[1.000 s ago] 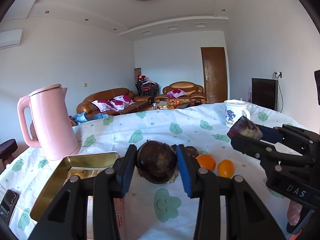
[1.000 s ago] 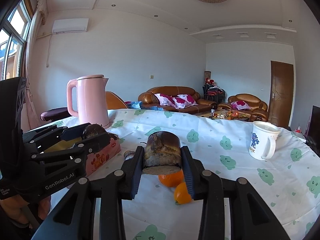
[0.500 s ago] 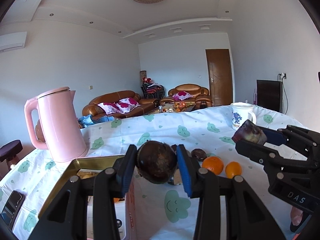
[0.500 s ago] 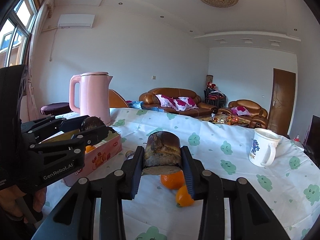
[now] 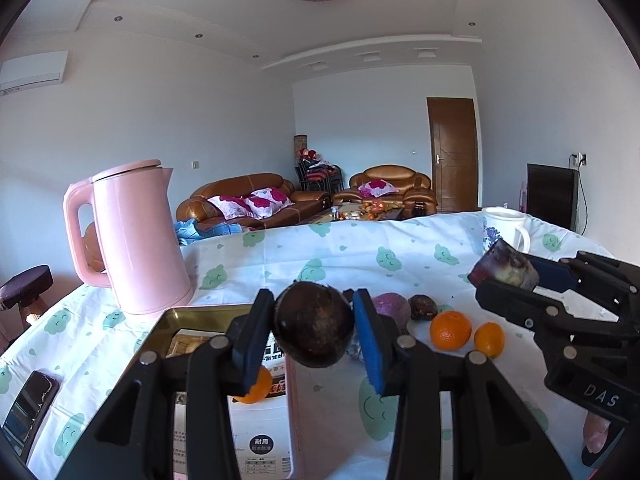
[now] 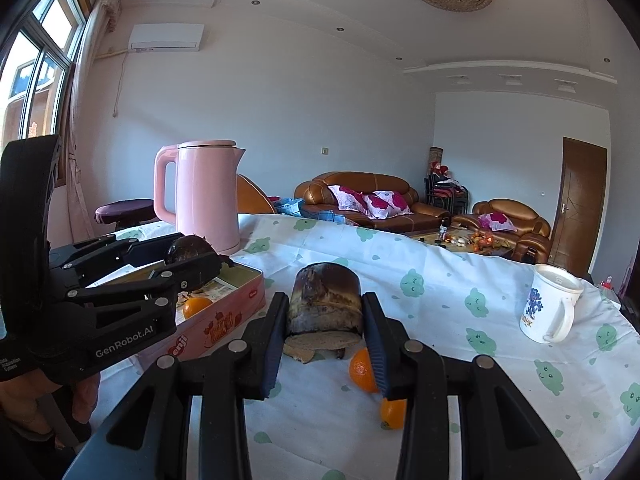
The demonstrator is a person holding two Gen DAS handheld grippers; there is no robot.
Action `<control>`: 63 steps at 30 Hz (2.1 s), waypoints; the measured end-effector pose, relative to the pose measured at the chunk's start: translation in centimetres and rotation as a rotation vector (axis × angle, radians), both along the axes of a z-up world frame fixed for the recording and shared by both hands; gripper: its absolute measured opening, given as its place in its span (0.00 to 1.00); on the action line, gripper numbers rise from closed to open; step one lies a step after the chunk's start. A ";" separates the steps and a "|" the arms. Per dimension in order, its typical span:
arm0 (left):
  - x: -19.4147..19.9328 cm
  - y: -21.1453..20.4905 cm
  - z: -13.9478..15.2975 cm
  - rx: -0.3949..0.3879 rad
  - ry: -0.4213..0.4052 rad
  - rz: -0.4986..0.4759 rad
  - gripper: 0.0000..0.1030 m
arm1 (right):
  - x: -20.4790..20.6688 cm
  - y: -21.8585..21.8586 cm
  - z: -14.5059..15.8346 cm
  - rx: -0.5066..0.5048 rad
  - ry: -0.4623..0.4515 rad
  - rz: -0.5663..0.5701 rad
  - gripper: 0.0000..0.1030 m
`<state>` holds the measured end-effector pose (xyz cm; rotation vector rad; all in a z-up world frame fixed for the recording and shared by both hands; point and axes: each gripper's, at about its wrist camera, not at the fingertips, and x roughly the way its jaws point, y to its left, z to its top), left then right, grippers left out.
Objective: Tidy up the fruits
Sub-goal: 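Carry the taro root in the right tool toward the tin while the left tool carries the dark fruit, then lower the taro root into the tin with the right tool while the left tool lowers the dark fruit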
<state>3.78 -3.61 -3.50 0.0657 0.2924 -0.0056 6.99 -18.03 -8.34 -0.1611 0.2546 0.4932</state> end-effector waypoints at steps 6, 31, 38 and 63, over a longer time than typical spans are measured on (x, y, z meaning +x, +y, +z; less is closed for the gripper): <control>0.1 1.1 -0.1 -0.009 0.007 0.019 0.41 | 0.4 1.4 0.1 -0.015 0.008 0.027 0.38; 1.1 9.6 -0.6 -0.088 0.079 0.175 0.41 | 2.3 9.1 0.1 -0.088 0.047 0.173 0.38; 1.4 11.1 -1.1 -0.094 0.112 0.195 0.41 | 2.6 11.5 -0.5 -0.116 0.060 0.213 0.38; 2.3 12.2 -2.2 -0.074 0.219 0.188 0.41 | 3.0 15.6 -2.8 -0.215 0.156 0.307 0.38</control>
